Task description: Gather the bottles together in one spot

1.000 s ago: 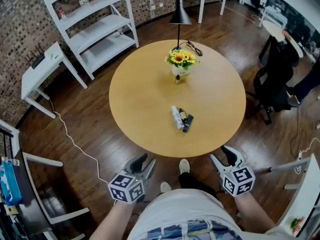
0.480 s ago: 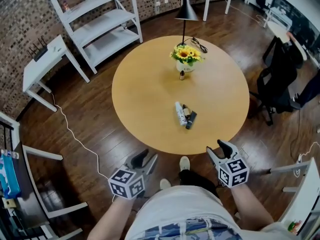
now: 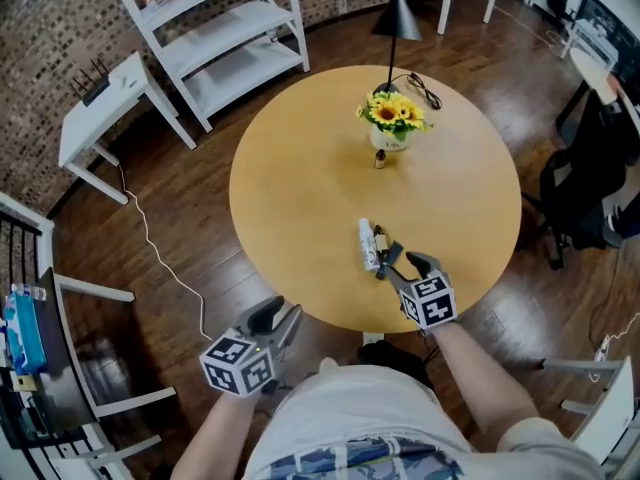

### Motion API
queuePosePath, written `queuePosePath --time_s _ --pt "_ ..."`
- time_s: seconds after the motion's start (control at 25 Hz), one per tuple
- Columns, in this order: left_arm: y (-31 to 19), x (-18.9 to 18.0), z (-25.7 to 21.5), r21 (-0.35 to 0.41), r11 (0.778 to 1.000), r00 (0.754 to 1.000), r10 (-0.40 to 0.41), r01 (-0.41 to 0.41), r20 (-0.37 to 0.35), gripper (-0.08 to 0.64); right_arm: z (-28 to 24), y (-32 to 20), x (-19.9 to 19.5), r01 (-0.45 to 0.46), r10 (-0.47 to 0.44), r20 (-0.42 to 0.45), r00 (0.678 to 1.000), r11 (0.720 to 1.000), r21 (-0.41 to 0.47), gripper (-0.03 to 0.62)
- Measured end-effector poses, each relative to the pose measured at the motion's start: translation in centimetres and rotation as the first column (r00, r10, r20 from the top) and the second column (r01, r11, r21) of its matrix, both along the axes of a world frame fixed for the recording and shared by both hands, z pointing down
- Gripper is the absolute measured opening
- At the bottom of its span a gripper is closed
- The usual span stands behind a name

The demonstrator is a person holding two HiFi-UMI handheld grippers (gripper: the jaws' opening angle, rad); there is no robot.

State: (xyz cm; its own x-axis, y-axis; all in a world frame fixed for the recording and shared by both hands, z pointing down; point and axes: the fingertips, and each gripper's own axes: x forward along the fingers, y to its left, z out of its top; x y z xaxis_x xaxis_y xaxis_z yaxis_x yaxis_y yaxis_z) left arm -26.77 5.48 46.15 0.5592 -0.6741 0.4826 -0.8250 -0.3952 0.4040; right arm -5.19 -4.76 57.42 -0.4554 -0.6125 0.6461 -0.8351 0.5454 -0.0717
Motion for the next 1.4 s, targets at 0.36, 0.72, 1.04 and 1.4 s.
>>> queuePosePath --time_s 0.36,0.72,1.04,1.4 --pt "-2.5 0.8 0.7 -0.065 0.994 0.995 -0.081 0.085 0.056 0.138 9.1 -6.9 -1.3 0.107 -0.123 -0.128 0.984 0.986 -0.126 0.232" --pt "-3.9 1.2 2.3 -0.112 0.986 0.99 -0.11 0.12 0.087 0.137 11.8 -8.3 -1.5 0.192 -0.216 -0.175 0.961 0.971 -0.142 0.165" --pt "-6.1 3.5 2.7 -0.108 0.993 0.997 -0.032 0.039 0.07 0.137 6.9 -8.6 0.7 0.108 -0.111 -0.066 0.992 0.993 -0.051 0.158" --pt "-11.2 11.6 -1.2 -0.088 0.984 0.978 0.142 -0.156 -0.154 0.184 -7.1 -2.9 1.3 0.108 -0.136 0.124 0.983 0.972 0.211 0.158"
